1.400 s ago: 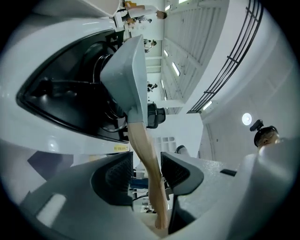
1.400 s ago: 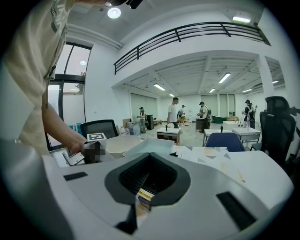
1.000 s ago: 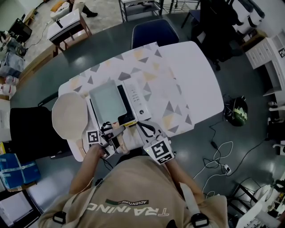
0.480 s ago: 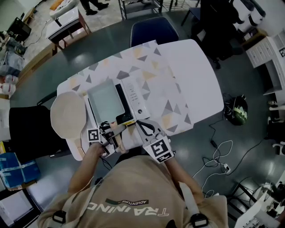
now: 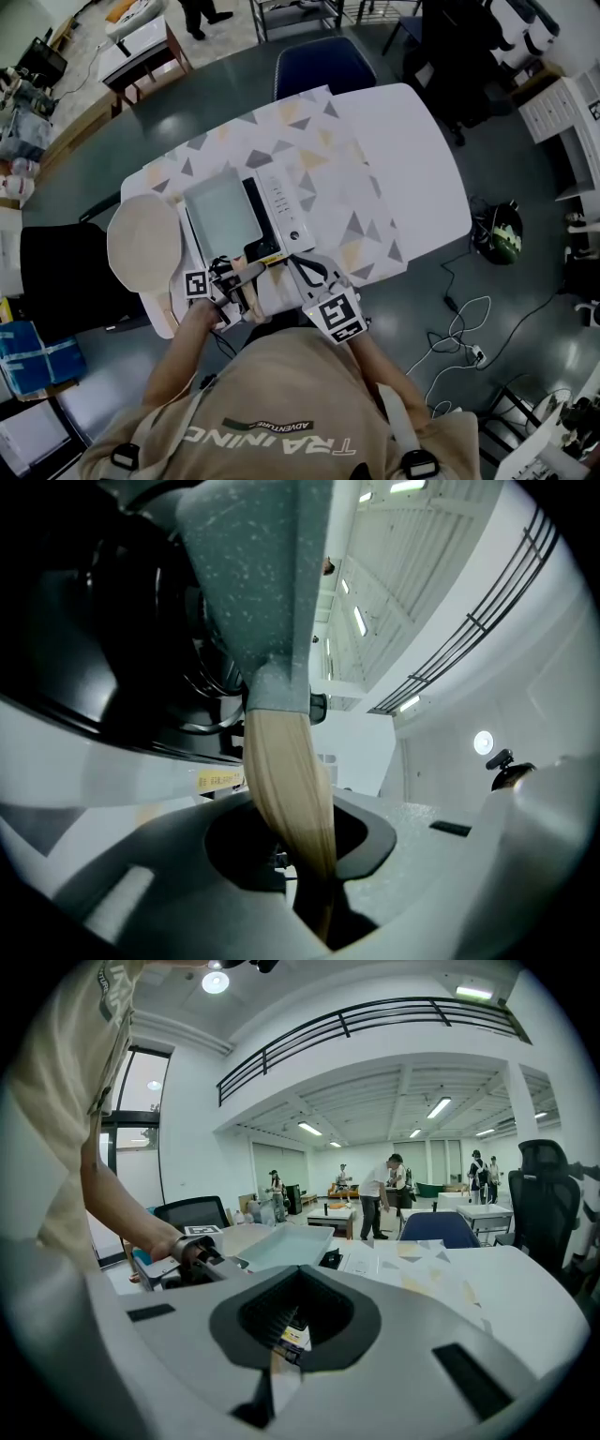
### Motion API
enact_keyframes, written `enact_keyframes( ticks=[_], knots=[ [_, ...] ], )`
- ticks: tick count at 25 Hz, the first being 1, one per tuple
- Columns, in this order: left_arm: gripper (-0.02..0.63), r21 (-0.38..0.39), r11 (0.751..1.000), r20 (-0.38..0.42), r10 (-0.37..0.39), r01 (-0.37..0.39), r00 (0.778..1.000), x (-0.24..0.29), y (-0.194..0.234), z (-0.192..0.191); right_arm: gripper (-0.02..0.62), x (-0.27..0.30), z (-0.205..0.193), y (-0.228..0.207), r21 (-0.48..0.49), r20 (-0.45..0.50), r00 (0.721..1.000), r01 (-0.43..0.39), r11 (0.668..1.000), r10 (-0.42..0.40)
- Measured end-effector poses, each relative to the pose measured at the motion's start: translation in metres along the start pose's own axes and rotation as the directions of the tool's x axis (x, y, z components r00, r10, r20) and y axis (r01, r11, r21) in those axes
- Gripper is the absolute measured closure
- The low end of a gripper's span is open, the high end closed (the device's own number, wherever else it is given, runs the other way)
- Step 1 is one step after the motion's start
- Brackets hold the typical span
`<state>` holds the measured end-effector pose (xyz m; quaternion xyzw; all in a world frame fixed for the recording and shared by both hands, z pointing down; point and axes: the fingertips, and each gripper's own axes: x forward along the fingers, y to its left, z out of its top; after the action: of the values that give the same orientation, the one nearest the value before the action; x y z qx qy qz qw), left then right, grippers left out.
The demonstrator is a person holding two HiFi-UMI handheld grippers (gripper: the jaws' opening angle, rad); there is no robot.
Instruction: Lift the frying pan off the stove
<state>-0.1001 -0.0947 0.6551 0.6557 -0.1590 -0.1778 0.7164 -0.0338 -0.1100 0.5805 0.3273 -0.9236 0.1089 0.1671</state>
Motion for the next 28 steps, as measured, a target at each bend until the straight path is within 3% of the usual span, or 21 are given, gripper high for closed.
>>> enact_keyframes(
  ticks=[9, 22, 28],
  knots=[
    [0.565, -0.041, 0.999, 0.023, 0.0, 0.001, 1.0, 0.003, -0.001, 0.001, 0.594, -0.001, -0.006, -0.001, 0.005, -0.014, 1.0, -0.003, 1.0, 0.003],
    [0.549, 0.116, 0.989, -0.021, 0.099, -0.096, 0.995, 0.004, 0.002, -0.004, 0.594, 0.002, -0.008, 0.002, 0.009, -0.015, 1.0, -0.016, 1.0, 0.016],
    [0.549, 0.14, 0.982, -0.024, 0.133, -0.129, 0.991, 0.0, 0.002, -0.005, 0.594, 0.003, -0.012, 0.004, 0.013, -0.023, 1.0, -0.019, 1.0, 0.02]
  ],
)
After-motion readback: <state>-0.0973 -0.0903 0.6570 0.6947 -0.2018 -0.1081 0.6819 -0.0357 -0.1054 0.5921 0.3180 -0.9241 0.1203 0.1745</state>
